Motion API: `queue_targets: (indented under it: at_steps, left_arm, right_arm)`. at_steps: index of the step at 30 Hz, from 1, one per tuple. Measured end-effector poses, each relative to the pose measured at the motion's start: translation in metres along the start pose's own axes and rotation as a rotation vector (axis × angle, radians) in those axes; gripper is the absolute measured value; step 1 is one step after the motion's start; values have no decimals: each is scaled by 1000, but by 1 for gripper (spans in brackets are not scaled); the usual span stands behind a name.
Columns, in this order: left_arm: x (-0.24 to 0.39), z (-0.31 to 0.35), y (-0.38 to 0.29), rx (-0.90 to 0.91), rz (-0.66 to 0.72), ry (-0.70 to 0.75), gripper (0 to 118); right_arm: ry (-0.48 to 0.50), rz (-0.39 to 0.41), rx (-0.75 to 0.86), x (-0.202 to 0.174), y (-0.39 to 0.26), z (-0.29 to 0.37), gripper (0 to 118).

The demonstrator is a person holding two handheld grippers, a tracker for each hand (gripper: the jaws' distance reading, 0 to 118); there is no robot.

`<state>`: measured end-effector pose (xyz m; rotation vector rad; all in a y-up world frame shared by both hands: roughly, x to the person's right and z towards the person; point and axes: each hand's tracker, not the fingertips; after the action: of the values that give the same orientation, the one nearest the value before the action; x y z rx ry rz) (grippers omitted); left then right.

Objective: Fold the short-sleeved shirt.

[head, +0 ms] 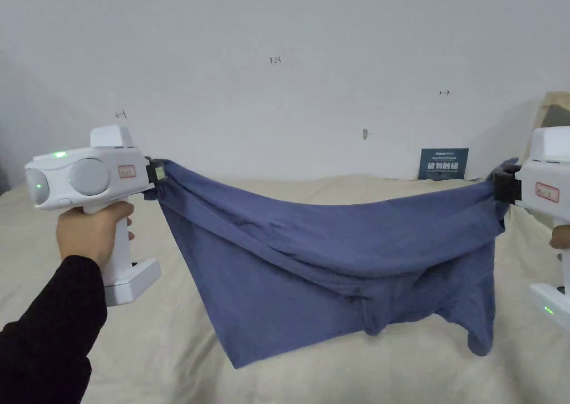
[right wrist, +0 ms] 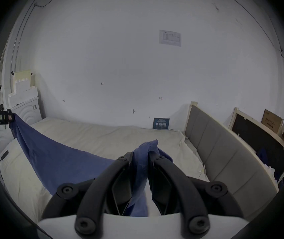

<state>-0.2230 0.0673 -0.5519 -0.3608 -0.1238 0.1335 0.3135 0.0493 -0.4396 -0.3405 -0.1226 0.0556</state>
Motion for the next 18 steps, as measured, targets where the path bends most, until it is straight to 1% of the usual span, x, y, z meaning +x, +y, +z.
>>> queue_targets:
  at_steps: [2,5,10,13,18]
  left_arm:
    - [1,-9,14,13,-7,14,2]
    - [5,-23,31,28,-66,43,2]
    - [9,-45,33,37,-109,64,2]
    - [5,-59,15,24,-125,65,2]
    - [-10,-75,-46,-38,-127,73,2]
  right_arm:
    - [-3,-2,11,-1,8,-11,15]
    - [-4,-3,20,0,16,-29,15]
    - [-1,-16,17,-7,10,-60,15]
    - [-3,-26,9,-12,-9,-76,15]
    - [8,-21,-60,-21,-66,-92,15]
